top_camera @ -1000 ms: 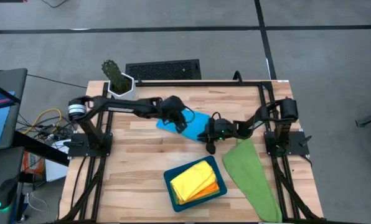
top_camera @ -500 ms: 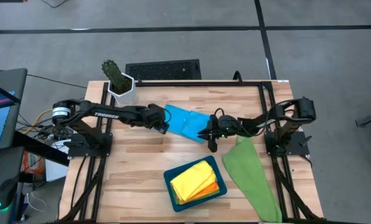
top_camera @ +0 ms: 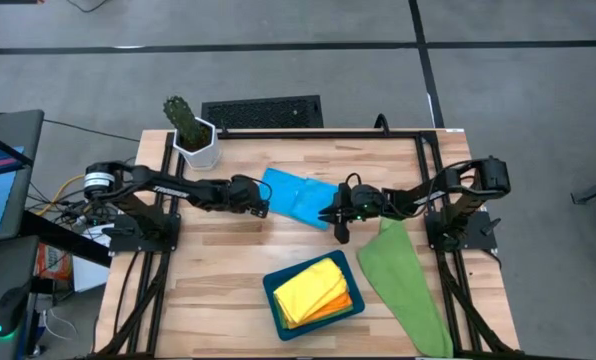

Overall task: Fold microfiber towels
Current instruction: Fold the blue microfiber towel

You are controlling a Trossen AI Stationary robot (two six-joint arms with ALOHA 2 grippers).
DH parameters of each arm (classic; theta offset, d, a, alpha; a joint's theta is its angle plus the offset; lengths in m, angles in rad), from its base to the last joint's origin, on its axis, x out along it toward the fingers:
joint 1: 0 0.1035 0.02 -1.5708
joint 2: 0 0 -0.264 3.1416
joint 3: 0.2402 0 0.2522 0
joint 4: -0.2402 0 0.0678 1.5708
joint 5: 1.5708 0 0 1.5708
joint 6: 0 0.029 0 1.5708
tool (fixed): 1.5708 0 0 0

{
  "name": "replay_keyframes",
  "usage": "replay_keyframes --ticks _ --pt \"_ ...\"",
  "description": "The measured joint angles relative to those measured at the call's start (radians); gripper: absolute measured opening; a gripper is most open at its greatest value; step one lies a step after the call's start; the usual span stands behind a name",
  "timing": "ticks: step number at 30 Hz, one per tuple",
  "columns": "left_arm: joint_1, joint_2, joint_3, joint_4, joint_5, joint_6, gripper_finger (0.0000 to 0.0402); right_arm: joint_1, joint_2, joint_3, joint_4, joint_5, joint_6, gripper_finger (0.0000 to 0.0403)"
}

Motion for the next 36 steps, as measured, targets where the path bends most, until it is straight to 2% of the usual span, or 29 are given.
replay_keyframes --ticks 7,12,16,20,29,36 --pt "0.000 0.066 -0.002 0.004 0.008 -0.005 0.0156 -0.018 0.000 0.000 -0.014 0.001 0.000 0.0107" --pt "0.001 0.073 -0.005 0.015 -0.005 -0.015 0.0079 -0.021 0.000 0.000 0.003 0.000 -0.019 0.0107" --pt "0.008 0.076 0.025 0.014 0.003 0.002 0.0014 -0.022 0.006 0.015 0.122 0.002 -0.111 0.0107" --pt "0.007 0.083 0.075 0.019 0.042 0.004 0.0008 -0.041 0.069 0.078 0.148 0.003 -0.136 0.0107" --pt "0.006 0.080 0.162 -0.040 0.024 0.045 0.0004 -0.028 0.319 0.224 0.207 -0.031 -0.098 0.0107" --pt "0.000 0.079 0.200 -0.074 0.058 0.063 0.0002 -0.030 0.407 0.246 0.214 -0.038 -0.053 0.0107"
